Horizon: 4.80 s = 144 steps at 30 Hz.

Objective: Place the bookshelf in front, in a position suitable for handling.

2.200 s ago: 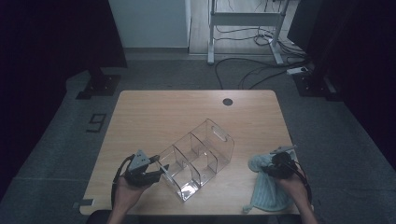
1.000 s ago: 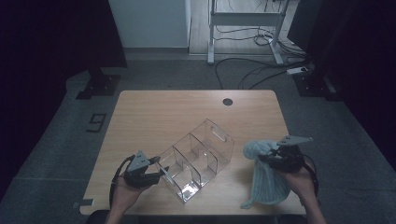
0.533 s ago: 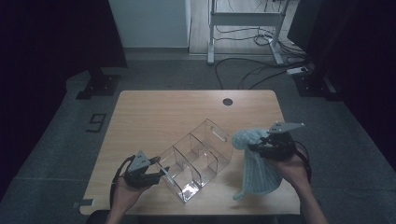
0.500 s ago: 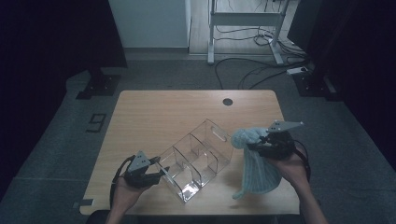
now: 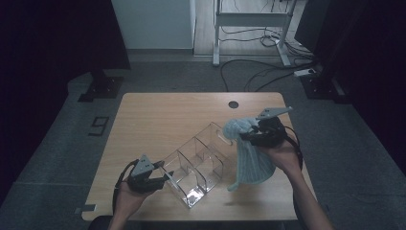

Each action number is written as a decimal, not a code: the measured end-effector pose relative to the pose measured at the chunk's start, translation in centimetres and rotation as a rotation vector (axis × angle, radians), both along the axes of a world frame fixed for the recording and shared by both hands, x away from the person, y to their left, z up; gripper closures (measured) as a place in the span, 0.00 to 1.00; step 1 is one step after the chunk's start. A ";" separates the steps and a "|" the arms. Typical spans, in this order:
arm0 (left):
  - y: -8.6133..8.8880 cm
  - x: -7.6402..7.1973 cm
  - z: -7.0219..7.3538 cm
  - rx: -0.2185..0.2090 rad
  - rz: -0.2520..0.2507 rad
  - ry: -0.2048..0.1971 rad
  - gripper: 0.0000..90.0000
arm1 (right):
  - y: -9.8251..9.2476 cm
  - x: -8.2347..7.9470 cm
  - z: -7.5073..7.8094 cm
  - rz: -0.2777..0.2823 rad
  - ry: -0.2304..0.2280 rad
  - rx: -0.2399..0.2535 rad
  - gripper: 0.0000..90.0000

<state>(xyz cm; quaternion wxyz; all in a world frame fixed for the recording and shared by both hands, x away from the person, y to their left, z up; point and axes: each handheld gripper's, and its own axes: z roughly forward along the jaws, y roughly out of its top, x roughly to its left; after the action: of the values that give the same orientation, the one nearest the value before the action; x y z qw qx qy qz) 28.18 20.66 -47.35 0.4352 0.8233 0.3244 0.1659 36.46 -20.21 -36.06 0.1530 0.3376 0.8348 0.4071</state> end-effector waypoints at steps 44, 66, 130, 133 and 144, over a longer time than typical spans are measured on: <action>-0.2 0.1 0.1 0.003 0.007 0.004 0.50 | 8.8 7.6 -3.9 -0.011 0.026 -0.100 0.66; -0.4 0.0 0.1 0.007 0.029 0.006 0.50 | 5.1 4.3 -4.0 0.001 0.018 -0.073 0.65; -0.8 -0.2 0.0 0.003 0.030 0.003 0.50 | -0.8 -0.1 -11.7 -0.023 0.118 -0.021 0.64; -0.8 -0.2 0.0 0.004 0.030 0.004 0.50 | -0.6 0.1 -12.4 -0.027 0.136 -0.031 0.64; -0.9 -0.2 0.0 0.000 0.031 0.005 0.50 | 0.0 0.7 -14.4 -0.038 0.177 -0.089 0.64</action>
<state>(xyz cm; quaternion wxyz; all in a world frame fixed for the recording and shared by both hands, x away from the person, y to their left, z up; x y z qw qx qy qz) 27.99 19.80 -47.34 0.4318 0.8186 0.3382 0.1706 37.19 -20.22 -50.47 0.1010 0.3808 0.8558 0.3353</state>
